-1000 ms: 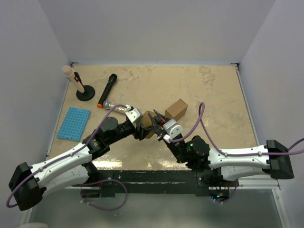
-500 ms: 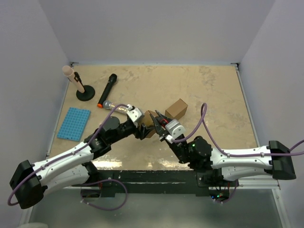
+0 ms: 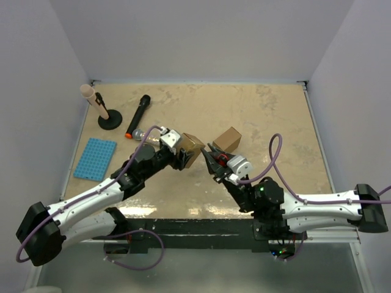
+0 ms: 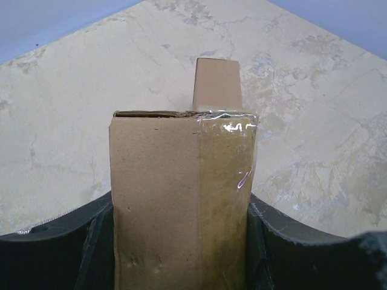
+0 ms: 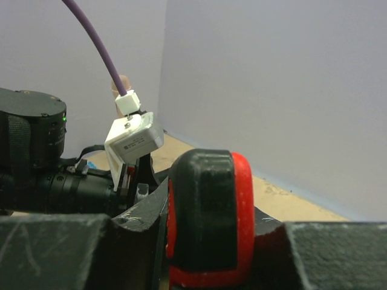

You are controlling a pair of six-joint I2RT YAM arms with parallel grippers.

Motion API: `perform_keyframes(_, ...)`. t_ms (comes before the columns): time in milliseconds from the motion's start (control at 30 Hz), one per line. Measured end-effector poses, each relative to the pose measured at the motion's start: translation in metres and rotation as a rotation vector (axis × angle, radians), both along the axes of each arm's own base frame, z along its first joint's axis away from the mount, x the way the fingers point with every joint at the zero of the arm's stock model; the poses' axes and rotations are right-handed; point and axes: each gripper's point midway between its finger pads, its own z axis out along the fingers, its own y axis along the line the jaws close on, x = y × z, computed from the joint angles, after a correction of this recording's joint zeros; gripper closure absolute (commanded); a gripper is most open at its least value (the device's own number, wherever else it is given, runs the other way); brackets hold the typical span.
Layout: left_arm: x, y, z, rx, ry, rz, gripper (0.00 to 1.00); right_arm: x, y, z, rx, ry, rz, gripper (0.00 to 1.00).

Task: Unpack the express box
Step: Cut the express box.

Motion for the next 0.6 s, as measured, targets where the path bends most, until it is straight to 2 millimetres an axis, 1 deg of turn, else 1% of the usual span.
perform_keyframes(167, 0.004, -0.007, 0.0, 0.02, 0.024, -0.011, 1.0, 0.008, -0.012, -0.011, 0.003, 0.048, -0.073, 1.0)
perform_keyframes(233, 0.009, -0.014, -0.004, 0.045, 0.058, -0.018, 1.0, 0.013, -0.02, -0.018, 0.003, 0.076, -0.121, 1.0)
perform_keyframes(300, 0.014, -0.021, -0.012, 0.072, 0.11, -0.021, 1.0, 0.017, -0.026, -0.026, 0.007, 0.103, -0.157, 1.0)
perform_keyframes(333, 0.015, -0.024, -0.017, 0.083, 0.137, -0.023, 1.0, 0.018, -0.029, -0.029, 0.012, 0.12, -0.171, 1.0)
perform_keyframes(400, 0.017, -0.03, -0.032, 0.112, 0.211, -0.021, 0.9, 0.019, -0.036, -0.035, 0.022, 0.146, -0.189, 1.0)
perform_keyframes(433, 0.017, -0.033, -0.04, 0.126, 0.249, -0.016, 0.88, 0.019, -0.04, -0.035, 0.032, 0.159, -0.194, 1.0)
perform_keyframes(500, 0.015, -0.036, -0.058, 0.153, 0.329, -0.001, 0.85, 0.019, -0.049, -0.035, 0.065, 0.184, -0.205, 1.0)
perform_keyframes(600, 0.009, -0.035, -0.083, 0.175, 0.447, 0.056, 0.84, 0.019, -0.062, -0.033, 0.114, 0.216, -0.217, 1.0)
